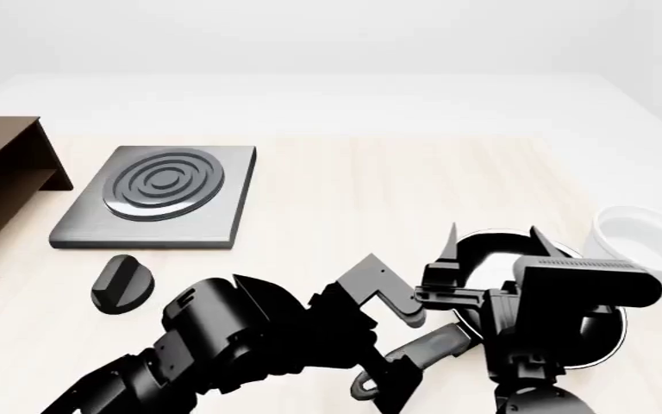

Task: Put the frying pan on top of the cabinet.

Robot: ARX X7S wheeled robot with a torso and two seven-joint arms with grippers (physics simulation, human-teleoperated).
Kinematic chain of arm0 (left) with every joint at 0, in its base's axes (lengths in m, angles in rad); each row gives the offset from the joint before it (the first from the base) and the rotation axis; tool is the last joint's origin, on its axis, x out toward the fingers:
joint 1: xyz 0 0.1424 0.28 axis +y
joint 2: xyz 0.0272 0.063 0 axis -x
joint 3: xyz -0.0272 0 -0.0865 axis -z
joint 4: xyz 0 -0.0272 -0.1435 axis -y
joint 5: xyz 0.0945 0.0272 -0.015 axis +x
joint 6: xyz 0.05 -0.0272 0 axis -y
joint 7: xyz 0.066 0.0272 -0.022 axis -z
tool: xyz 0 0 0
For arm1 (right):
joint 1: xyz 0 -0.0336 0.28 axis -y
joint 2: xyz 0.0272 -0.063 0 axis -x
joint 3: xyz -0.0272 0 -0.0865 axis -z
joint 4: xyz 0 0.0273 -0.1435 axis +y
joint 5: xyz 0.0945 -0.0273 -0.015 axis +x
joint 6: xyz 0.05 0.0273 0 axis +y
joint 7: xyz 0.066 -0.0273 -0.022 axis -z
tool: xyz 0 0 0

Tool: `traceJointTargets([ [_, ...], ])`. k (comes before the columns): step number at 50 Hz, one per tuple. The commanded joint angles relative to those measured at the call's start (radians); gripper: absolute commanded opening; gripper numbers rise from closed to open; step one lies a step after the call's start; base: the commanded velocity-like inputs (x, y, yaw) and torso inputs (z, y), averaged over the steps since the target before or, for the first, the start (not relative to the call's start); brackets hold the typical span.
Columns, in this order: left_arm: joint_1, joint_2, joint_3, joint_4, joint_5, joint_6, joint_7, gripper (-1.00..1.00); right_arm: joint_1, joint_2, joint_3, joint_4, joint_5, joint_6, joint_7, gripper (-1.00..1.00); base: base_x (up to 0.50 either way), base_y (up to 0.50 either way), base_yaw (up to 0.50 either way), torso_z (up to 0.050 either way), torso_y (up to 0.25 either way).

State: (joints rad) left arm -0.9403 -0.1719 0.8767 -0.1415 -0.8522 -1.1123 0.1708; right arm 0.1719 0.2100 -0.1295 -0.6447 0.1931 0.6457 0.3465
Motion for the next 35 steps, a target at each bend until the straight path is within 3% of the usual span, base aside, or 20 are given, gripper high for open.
traceJointTargets([
  [1,-0.022,0.024,0.028,-0.057,-0.006,0.006,0.054,1.0,-0.004,0.003,-0.01,-0.001,0.005,-0.007,0.004,1.0,0.0,0.0,0.0,0.0,0.0],
  [4,-0.019,0.028,0.022,-0.064,-0.01,0.015,0.053,1.0,-0.006,0.004,-0.011,0.003,0.006,-0.012,0.005,1.0,0.0,0.0,0.0,0.0,0.0],
  [5,-0.015,0.03,0.01,-0.067,-0.011,0.021,0.04,-1.0,-0.006,0.004,-0.01,0.002,0.007,-0.011,0.006,1.0,0.0,0.0,0.0,0.0,0.0],
  [25,-0.014,0.002,0.021,-0.015,-0.041,0.001,0.028,-1.0,-0.007,0.009,-0.027,0.003,0.012,-0.021,0.013,1.0,0.0,0.0,0.0,0.0,0.0],
  [31,-0.013,-0.019,-0.011,0.034,-0.061,-0.037,-0.045,-1.0,-0.01,0.012,-0.025,0.0,0.017,-0.024,0.016,1.0,0.0,0.0,0.0,0.0,0.0],
  [35,-0.019,-0.055,-0.076,0.122,-0.095,-0.093,-0.154,-1.0,-0.009,0.014,-0.022,-0.001,0.021,-0.026,0.018,1.0,0.0,0.0,0.0,0.0,0.0],
])
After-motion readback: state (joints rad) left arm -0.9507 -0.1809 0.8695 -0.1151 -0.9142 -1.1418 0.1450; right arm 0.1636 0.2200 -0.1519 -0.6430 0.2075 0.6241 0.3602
